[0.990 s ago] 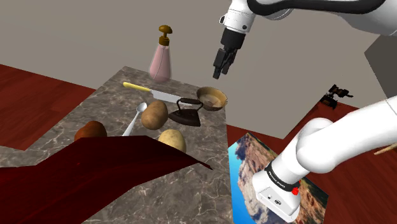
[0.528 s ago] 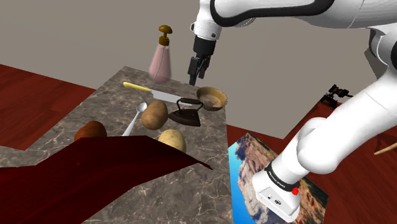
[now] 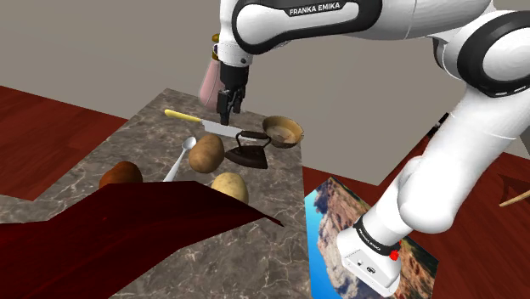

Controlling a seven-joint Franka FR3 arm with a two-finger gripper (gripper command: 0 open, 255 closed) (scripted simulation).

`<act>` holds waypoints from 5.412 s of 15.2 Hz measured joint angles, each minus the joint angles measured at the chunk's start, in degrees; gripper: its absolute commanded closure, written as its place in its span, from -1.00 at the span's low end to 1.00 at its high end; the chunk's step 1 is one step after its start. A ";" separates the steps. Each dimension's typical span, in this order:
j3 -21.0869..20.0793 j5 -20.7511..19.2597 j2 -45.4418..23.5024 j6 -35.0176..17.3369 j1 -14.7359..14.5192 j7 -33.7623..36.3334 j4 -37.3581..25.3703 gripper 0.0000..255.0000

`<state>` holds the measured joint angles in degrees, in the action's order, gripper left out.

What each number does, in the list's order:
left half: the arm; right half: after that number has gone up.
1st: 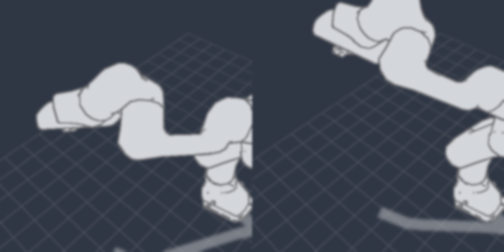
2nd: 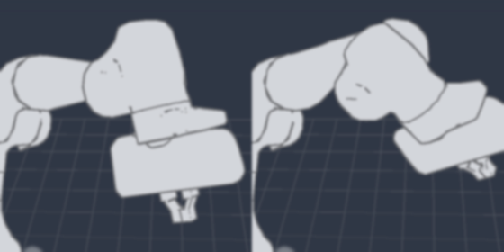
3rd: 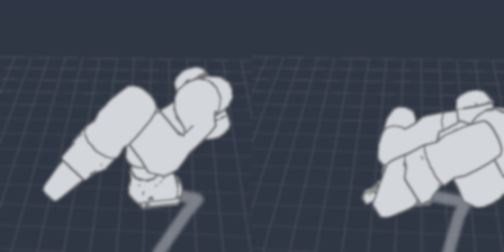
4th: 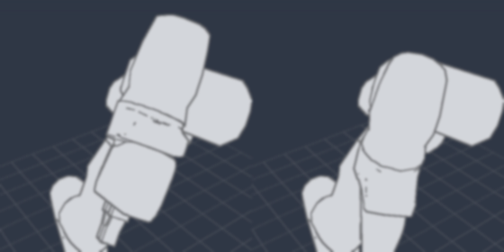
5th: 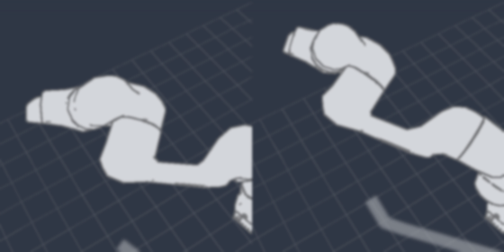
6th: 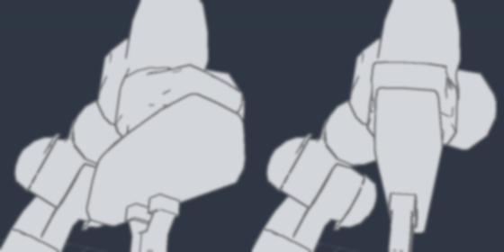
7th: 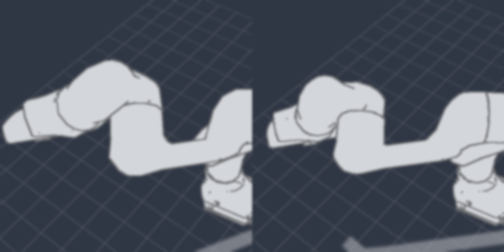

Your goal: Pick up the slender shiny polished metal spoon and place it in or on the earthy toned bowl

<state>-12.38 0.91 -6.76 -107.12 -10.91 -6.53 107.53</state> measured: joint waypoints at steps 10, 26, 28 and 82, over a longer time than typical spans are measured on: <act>-2.13 -6.61 -19.65 0.72 -5.94 0.99 -17.58 -1.00; -1.94 -7.18 -21.17 -4.09 -6.05 1.23 -14.22 1.00; -1.94 -7.18 -21.17 -4.09 -6.05 1.23 -14.22 1.00; 3.08 -3.00 3.82 11.77 5.15 -16.18 -6.05 1.00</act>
<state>-9.30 -2.09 -2.94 -95.35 -5.76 -22.72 101.49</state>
